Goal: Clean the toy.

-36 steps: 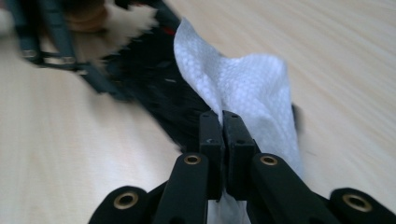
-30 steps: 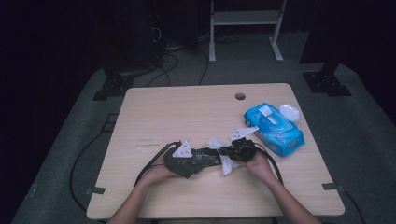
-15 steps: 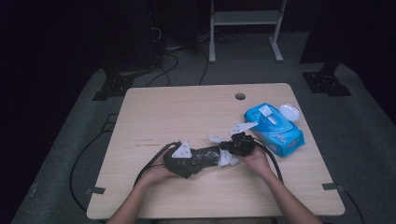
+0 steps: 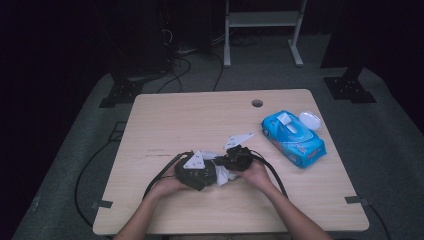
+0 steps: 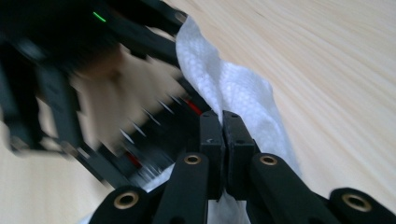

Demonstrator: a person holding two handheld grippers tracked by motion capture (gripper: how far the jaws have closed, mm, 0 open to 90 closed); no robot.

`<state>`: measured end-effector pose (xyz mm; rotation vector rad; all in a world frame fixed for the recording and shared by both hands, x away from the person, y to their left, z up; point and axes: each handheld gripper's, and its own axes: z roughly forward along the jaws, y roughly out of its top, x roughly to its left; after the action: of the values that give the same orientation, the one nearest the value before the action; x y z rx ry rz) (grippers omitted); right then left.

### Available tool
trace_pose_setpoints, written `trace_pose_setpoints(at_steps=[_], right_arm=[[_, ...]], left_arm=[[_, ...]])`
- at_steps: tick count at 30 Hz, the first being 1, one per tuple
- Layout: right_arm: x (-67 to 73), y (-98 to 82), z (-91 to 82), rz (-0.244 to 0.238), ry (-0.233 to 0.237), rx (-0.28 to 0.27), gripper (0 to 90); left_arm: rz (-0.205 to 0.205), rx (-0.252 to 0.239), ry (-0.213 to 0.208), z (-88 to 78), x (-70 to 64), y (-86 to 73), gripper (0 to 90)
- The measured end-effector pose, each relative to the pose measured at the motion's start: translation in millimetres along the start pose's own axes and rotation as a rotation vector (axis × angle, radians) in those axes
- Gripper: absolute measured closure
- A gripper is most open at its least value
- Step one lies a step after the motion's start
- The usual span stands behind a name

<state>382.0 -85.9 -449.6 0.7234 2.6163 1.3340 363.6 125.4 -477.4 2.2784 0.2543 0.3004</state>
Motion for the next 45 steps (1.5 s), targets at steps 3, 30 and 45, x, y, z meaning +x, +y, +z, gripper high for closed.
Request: trace_pose_setpoints(at_steps=[3, 30, 45], right_arm=[[-13.1, -13.2, -16.1, 0.028, -0.039, 0.01, 87.3], [-6.9, -39.8, -36.1, 0.013, 0.01, 0.004, 86.2], [10.2, -15.2, -11.6, -0.026, 0.088, 0.016, 87.2]], left_arm=[[-0.003, 0.003, -0.003, -0.2, 1.2, -0.5, 24.3], [-0.255, -0.015, -0.156, -8.8, 22.9, -7.3, 16.1], [-0.202, -0.003, -0.116, -9.6, 19.7, -4.8, 17.2]])
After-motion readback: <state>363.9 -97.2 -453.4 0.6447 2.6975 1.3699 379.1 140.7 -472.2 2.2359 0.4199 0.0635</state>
